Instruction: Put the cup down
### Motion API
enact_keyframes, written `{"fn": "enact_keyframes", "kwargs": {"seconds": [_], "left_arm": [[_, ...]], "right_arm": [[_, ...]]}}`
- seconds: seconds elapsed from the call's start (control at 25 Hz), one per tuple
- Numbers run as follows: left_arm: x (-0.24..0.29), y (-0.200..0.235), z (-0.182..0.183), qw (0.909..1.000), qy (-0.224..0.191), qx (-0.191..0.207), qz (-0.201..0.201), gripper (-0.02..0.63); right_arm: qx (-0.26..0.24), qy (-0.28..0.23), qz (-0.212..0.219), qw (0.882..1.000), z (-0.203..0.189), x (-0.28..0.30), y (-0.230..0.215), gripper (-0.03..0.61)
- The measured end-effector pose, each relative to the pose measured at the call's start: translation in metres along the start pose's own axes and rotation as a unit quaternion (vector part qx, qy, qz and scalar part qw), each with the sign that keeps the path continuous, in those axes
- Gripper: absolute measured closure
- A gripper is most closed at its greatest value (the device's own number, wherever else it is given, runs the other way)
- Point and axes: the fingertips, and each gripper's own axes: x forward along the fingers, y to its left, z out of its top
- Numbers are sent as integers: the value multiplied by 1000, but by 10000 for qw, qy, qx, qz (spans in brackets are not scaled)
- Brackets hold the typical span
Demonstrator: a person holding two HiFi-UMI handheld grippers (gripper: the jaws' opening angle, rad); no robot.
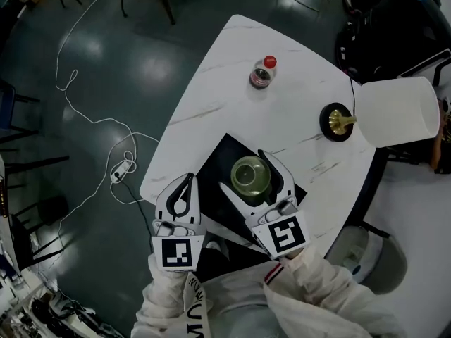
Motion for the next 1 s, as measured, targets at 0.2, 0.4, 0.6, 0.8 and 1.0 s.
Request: {"fn": "enact_keyframes", "kwargs": {"seconds": [0.2,0.4,0.6,0.8,1.0], "left_arm": [[7,0,-6,10000,-23,-4,22,603],[14,-3,-12,10000,-39,-70,55,603],[18,-4,-20,10000,11,-38,35,603],[14,-2,-27,9999,53,-102,73,603],[12,2,-32,9998,112,-136,89,603]], "right_arm": [[-9,17,15,10000,-12,8,0,176],[-4,-20,42,10000,-20,14,-3,176],[36,18,81,10000,-31,22,-2,176],[46,40,102,9999,-36,26,3,176],[-36,55,106,9999,-40,34,5,176]]}}
